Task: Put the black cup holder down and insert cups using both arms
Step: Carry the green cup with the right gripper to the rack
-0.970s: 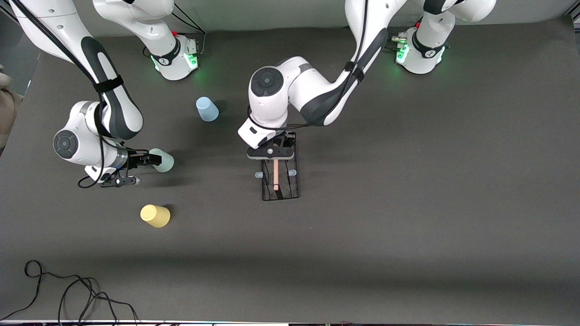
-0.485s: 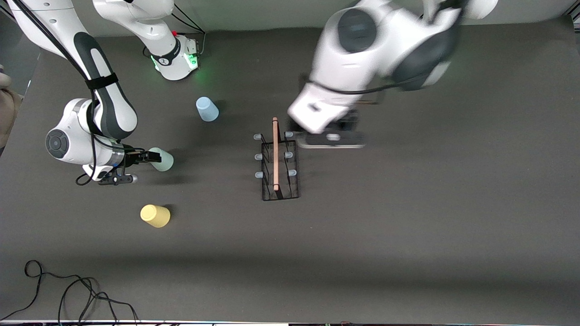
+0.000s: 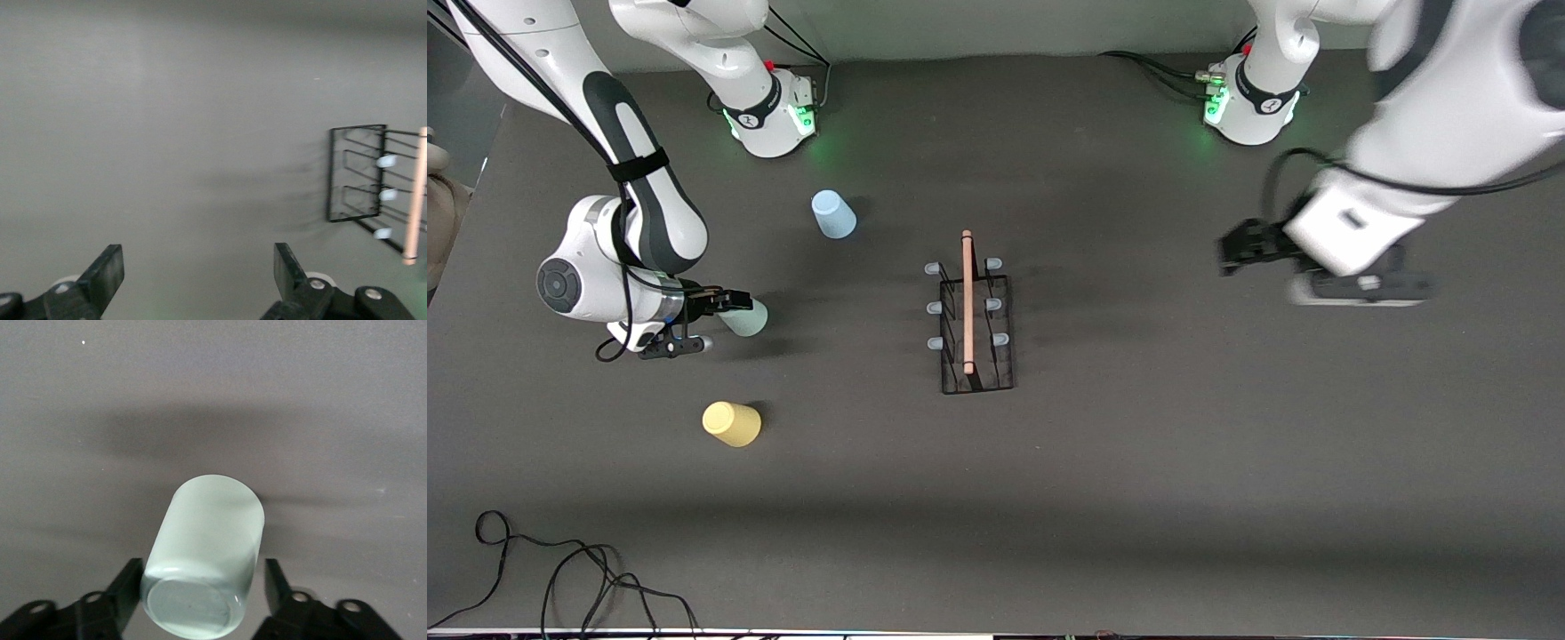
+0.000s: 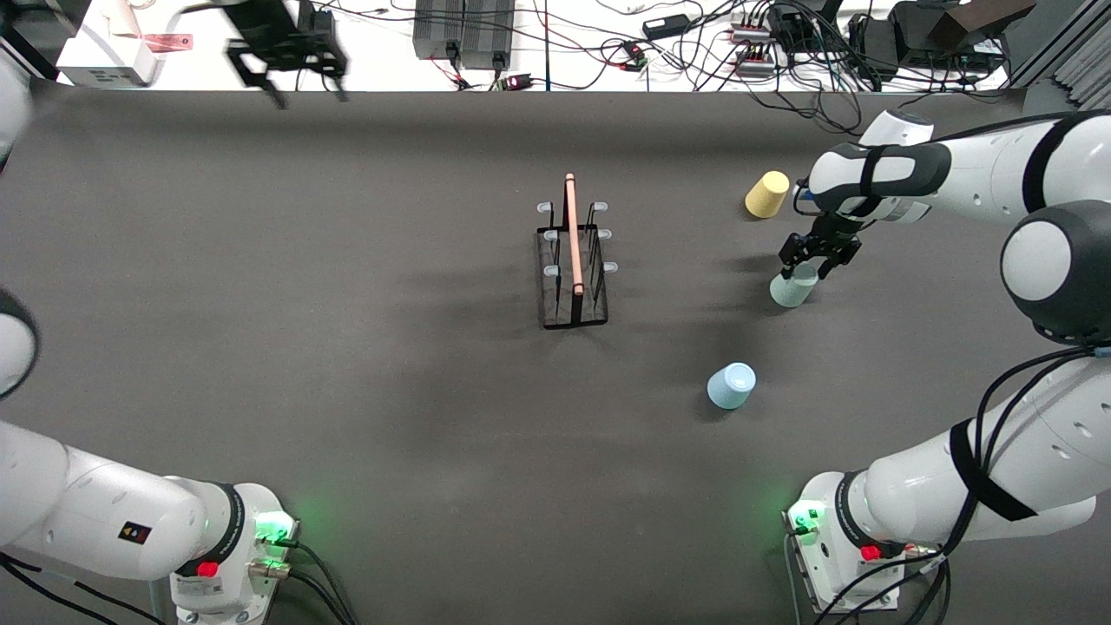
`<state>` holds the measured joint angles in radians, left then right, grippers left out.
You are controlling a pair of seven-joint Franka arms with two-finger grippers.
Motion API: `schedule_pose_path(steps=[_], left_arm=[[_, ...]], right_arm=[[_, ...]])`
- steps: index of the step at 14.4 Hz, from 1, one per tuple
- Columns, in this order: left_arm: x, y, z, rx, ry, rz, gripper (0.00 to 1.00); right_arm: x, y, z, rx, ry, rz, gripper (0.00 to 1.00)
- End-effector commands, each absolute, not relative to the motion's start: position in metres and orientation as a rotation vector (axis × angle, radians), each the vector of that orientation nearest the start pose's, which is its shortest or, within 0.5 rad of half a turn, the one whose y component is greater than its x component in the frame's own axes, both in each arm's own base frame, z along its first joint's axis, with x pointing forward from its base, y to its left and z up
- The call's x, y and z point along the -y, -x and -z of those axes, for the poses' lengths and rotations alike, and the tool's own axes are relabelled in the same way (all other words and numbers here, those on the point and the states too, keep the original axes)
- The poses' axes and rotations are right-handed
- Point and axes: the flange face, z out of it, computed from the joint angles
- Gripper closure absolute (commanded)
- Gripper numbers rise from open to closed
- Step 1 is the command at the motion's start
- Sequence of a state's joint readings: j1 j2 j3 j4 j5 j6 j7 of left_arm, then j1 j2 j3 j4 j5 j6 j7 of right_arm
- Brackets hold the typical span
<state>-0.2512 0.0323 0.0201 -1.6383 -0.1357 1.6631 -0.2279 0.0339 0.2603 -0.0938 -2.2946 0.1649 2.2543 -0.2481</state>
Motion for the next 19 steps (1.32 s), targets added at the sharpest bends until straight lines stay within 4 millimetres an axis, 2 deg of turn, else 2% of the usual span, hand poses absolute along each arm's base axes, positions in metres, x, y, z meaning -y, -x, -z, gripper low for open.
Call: schedule_pose_path(steps=[1,2,3,5,6,8,9,11,13,18,19], left_arm=[[0.094,-0.539,-0.580,-0.057,3.256,-0.044,0.00],[0.072,-0.542,-0.582,-0.041,3.256,-0.035,0.00],[0.060,-0.544,-0.584,-0.039,3.258,-0.029,0.00],[0.047,-0.545,-0.588,-0.015,3.257,-0.031,0.00],[0.041,-0.547,-0.593,0.004,3.256,-0.014,0.00],[0.037,-0.552,-0.604,0.008,3.256,0.012,0.00],[0.032,-0.555,-0.606,0.010,3.229,0.002,0.00],[0.028,-0.557,-0.608,-0.012,3.177,-0.017,0.00],[0.030,-0.556,-0.609,-0.023,3.160,-0.013,0.00],[0.031,-0.556,-0.609,-0.070,3.131,-0.009,0.00],[0.031,-0.556,-0.609,-0.099,3.129,-0.007,0.00]], right_arm=[[0.025,-0.503,-0.235,0.098,2.949,-0.405,0.62],[0.023,-0.512,-0.250,0.109,2.941,-0.405,0.62],[0.021,-0.523,-0.267,0.120,2.931,-0.409,0.62],[0.011,-0.545,-0.304,0.153,2.919,-0.398,0.63],[-0.001,-0.553,-0.325,0.125,2.913,-0.394,0.64],[-0.046,-0.573,-0.368,0.093,2.925,-0.364,0.64],[-0.072,-0.578,-0.379,0.072,2.936,-0.340,0.64],[-0.123,-0.580,-0.387,0.013,2.934,-0.301,0.64],[-0.188,-0.573,-0.392,-0.111,2.904,-0.250,0.64],[-0.321,-0.533,-0.393,-0.273,2.865,-0.275,0.63],[-0.336,-0.528,-0.391,-0.283,2.864,-0.286,0.63]])
